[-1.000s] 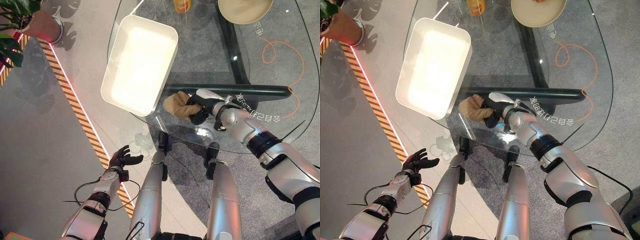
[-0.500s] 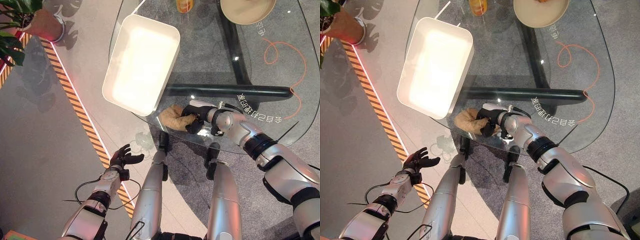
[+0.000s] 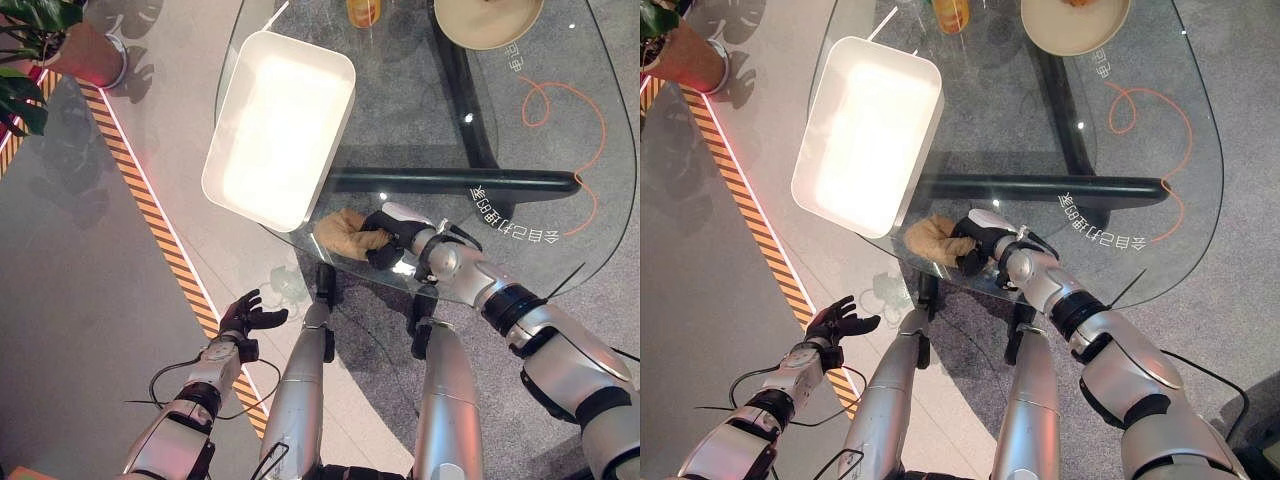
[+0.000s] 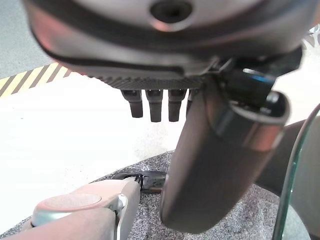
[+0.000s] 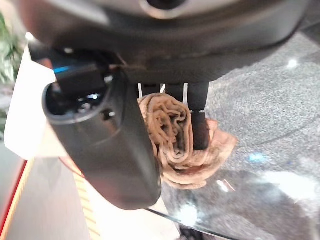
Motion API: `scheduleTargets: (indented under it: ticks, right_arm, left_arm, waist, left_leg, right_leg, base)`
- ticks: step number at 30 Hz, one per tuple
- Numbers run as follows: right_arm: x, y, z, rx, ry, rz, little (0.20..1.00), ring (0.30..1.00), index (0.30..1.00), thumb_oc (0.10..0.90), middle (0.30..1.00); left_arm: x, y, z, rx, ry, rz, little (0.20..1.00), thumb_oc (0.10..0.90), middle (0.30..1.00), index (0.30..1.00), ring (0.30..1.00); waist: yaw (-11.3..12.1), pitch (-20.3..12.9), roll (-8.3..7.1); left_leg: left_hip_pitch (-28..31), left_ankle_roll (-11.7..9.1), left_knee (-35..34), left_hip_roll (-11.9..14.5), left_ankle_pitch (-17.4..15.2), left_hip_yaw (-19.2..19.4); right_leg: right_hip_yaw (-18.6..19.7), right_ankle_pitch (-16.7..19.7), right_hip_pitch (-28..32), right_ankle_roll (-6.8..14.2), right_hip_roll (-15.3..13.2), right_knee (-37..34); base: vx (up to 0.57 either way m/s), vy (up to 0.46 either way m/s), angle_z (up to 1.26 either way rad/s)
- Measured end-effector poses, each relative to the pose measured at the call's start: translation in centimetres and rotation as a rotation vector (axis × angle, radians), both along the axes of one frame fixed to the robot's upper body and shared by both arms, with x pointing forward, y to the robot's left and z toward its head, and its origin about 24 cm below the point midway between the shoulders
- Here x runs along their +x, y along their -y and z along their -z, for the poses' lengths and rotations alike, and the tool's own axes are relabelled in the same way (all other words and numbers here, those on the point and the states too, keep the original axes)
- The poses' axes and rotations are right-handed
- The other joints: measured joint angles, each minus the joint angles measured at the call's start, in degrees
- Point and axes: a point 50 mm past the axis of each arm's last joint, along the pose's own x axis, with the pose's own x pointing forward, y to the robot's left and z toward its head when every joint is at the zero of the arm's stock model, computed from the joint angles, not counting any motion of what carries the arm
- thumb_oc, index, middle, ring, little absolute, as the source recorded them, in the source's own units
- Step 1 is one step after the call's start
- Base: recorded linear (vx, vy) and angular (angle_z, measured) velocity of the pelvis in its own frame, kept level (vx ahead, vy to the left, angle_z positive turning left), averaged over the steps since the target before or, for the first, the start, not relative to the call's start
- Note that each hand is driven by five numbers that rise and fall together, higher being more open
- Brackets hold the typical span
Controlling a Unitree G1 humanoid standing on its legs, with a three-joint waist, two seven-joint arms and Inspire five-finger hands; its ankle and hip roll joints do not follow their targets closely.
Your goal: Wipe the table with a cloth and put it in the basket.
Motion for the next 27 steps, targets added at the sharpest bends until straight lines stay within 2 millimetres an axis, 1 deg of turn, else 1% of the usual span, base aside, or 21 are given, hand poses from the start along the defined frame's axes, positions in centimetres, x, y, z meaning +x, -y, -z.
scheduleTargets:
  ticks: [4, 8, 11, 18, 22, 23, 24, 27]
  right_arm:
    - [-0.1, 0.4, 0.4, 0.132, 0.033, 0.069, 0.200, 0.300, 0.300, 0.100, 0.300]
    - [-0.1, 1.2, -0.1, 0.239, 0.113, 0.132, 0.200, 0.300, 0.300, 0.100, 0.300]
    - [0.1, 1.8, -0.7, 0.285, 0.181, 0.173, 0.200, 0.300, 0.300, 0.100, 0.300]
    - [0.5, 3.3, -1.7, 0.337, 0.276, 0.278, 0.200, 0.300, 0.300, 0.100, 0.300]
    - [1.0, 5.5, -2.9, 0.415, 0.336, 0.418, 0.200, 0.300, 0.300, 0.100, 0.300]
    - [1.0, 5.8, -3.0, 0.429, 0.342, 0.436, 0.200, 0.300, 0.300, 0.100, 0.300]
    - [1.1, 6.7, -3.4, 0.462, 0.370, 0.501, 0.200, 0.300, 0.300, 0.100, 0.300]
    - [1.1, 8.5, -4.1, 0.513, 0.423, 0.619, 0.200, 0.300, 0.300, 0.100, 0.300]
  left_arm:
    - [-0.1, -0.1, 0.1, 0.003, -0.001, -0.005, 0.900, 0.800, 0.900, 0.900, 0.900]
    - [-0.1, -0.2, 0.1, 0.004, 0.001, -0.006, 0.900, 0.800, 0.900, 0.900, 0.900]
    - [0.0, -0.2, 0.0, 0.004, 0.006, -0.006, 0.900, 0.800, 0.900, 0.900, 0.900]
    - [0.0, -0.5, -0.2, 0.010, 0.010, -0.013, 0.900, 0.800, 0.900, 0.900, 0.900]
    - [0.0, -0.6, -0.2, 0.007, 0.012, -0.017, 0.900, 0.800, 0.900, 0.900, 0.900]
    - [0.0, -0.6, -0.2, 0.007, 0.012, -0.017, 0.900, 0.800, 0.900, 0.900, 0.900]
    - [0.0, -0.9, -0.2, 0.011, 0.012, -0.020, 0.900, 0.800, 0.900, 0.900, 0.900]
    - [0.0, -1.4, -0.4, 0.020, 0.015, -0.027, 0.900, 0.800, 0.900, 0.900, 0.900]
  waist:
    - [0.01, 0.00, 0.00]
    - [-0.07, 0.03, -0.04]
    - [0.01, 0.15, -0.24]
    - [0.31, 0.39, -0.95]
    - [0.38, 0.51, -1.26]
    - [0.41, 0.51, -1.35]
    - [0.41, 0.52, -1.78]
    - [0.32, 0.62, -2.38]
  left_leg:
    - [-0.39, -0.01, -0.24, -0.01, -0.03, -0.01]
    - [-1.57, -0.01, 0.13, -0.06, -0.03, -0.09]
    - [-2.17, 0.21, 0.30, -0.32, 0.14, -0.12]
    - [-2.26, 0.35, 0.29, -0.53, 0.22, -0.12]
    - [-2.34, 0.70, 0.29, -0.73, 0.29, -0.12]
    - [-2.34, 0.72, 0.28, -0.75, 0.29, -0.12]
    - [-2.37, 0.82, 0.28, -0.78, 0.26, -0.12]
    - [-2.59, 0.92, 0.30, -0.87, 0.24, -0.11]
  right_leg:
    - [0.00, 0.06, -0.41, 0.01, 0.00, -0.19]
    - [-0.09, 0.31, -1.09, 0.10, 0.01, -0.61]
    - [0.05, 0.55, -1.42, 0.36, -0.12, -0.89]
    - [0.07, 0.77, -1.30, 0.65, -0.30, -1.31]
    - [0.07, 1.27, -0.92, 1.03, -0.42, -2.18]
    - [0.07, 1.32, -0.88, 1.07, -0.43, -2.28]
    - [0.07, 1.49, -0.76, 1.16, -0.43, -2.61]
    - [0.04, 1.71, -0.67, 1.37, -0.48, -3.07]
  base:
    - [0.00, 0.000, 0.00]
    - [0.00, 0.000, 0.00]
    - [0.00, 0.000, 0.00]
    - [0.00, 0.000, 0.00]
    - [0.00, 0.000, 0.00]
    - [0.00, 0.000, 0.00]
    - [0.00, 0.000, 0.00]
    - [0.00, 0.000, 0.00]
